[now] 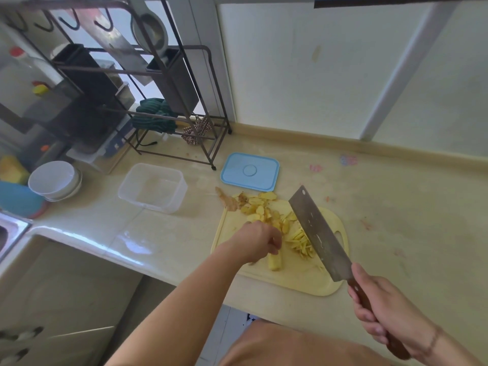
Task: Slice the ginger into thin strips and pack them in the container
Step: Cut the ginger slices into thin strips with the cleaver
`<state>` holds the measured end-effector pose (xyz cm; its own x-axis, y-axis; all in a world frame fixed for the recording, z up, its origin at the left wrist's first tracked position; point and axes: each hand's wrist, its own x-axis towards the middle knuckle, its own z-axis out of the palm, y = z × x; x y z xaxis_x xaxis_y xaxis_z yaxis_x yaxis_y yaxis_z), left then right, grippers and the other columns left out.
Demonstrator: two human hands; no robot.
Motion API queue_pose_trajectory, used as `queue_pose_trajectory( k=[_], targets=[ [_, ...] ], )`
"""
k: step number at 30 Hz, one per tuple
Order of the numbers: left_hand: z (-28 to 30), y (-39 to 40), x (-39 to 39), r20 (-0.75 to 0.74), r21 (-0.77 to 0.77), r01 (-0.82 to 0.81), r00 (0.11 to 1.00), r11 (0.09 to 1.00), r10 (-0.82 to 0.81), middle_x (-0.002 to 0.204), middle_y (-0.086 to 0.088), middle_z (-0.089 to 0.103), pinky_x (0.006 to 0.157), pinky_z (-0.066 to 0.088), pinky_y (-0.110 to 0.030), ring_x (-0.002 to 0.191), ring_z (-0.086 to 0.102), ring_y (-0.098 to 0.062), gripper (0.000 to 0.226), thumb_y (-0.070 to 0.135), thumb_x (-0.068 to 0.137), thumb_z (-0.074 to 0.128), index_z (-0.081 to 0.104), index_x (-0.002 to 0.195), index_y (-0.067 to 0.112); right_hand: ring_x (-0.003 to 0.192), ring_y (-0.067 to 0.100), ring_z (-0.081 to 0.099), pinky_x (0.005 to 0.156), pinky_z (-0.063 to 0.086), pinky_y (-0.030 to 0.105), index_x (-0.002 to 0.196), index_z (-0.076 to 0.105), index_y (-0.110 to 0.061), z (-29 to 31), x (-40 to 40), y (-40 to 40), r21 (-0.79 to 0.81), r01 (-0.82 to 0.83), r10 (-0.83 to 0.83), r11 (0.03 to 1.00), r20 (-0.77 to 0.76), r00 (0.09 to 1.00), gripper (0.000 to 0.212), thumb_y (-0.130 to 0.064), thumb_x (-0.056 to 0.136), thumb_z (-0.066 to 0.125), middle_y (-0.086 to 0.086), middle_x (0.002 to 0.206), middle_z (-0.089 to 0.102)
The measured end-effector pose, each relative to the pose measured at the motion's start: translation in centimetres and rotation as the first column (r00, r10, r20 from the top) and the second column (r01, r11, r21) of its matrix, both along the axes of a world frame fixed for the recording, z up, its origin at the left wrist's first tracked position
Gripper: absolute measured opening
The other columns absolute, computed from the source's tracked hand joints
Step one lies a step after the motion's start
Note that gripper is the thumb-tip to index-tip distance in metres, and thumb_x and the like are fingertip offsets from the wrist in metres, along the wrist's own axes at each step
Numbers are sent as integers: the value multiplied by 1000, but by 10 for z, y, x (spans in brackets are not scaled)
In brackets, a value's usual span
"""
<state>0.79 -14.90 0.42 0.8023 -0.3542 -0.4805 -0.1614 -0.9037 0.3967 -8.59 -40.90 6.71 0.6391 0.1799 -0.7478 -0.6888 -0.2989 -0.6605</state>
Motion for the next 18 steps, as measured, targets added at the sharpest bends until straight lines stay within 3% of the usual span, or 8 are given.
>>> queue_pose_trajectory(
  k=[4, 6, 9, 11, 15, 18],
  targets=[
    [-13, -1, 0, 87, 44, 55, 994, 998, -59, 106, 5, 69, 97, 39, -32, 98, 60, -17, 15, 22, 94, 65, 70, 108, 23, 39, 15, 25, 39, 25, 20, 73, 42, -10, 0, 1, 0, 2, -12, 12, 1000, -3, 1000, 67, -77, 73, 44, 8, 54, 31],
    [-20, 1, -4, 197, 12, 11, 980, 1000, -13, 107, 4, 65, 93, 41, -34, 98, 60, -20, 19, 25, 95, 64, 69, 113, 22, 40, 14, 24, 40, 25, 20, 73, 41, -10, -1, 1, 0, 1, -11, 11, 1000, 10, 1000, 68, -78, 74, 43, 8, 54, 31],
    [-28, 23, -15, 323, -197, -275, 888, 941, 327, 103, -1, 66, 80, 50, -35, 92, 63, -26, 17, 16, 95, 61, 73, 107, 16, 41, 15, 24, 40, 26, 20, 71, 41, -11, -1, 1, 1, -7, -10, 10, 1000, 22, 1000, 76, -86, 64, 47, 9, 55, 31],
    [-36, 51, -25, 304, -246, -367, 849, 897, 431, 107, -1, 65, 80, 53, -39, 93, 62, -27, 19, 11, 93, 63, 74, 107, 15, 42, 15, 23, 41, 25, 20, 72, 40, -11, -2, 1, 1, -4, -12, 12, 1000, 20, 1000, 76, -85, 58, 48, 9, 55, 30],
    [-43, 81, -46, 182, -74, -190, 963, 979, 200, 131, 4, 50, 100, 42, -38, 112, 47, -21, 44, 37, 88, 72, 63, 130, 31, 42, 15, 23, 41, 24, 20, 74, 41, -10, -4, -1, 3, 4, -13, 13, 1000, 24, 1000, 79, -86, 56, 49, 8, 55, 29],
    [-38, 71, -50, 204, -4, -131, 970, 991, 129, 136, 10, 42, 104, 32, -33, 120, 38, -17, 52, 52, 87, 68, 55, 136, 41, 43, 15, 23, 41, 24, 20, 74, 41, -9, -5, -1, 5, -4, -16, 16, 1000, 23, 1000, 79, -86, 56, 50, 9, 55, 29]
  ],
)
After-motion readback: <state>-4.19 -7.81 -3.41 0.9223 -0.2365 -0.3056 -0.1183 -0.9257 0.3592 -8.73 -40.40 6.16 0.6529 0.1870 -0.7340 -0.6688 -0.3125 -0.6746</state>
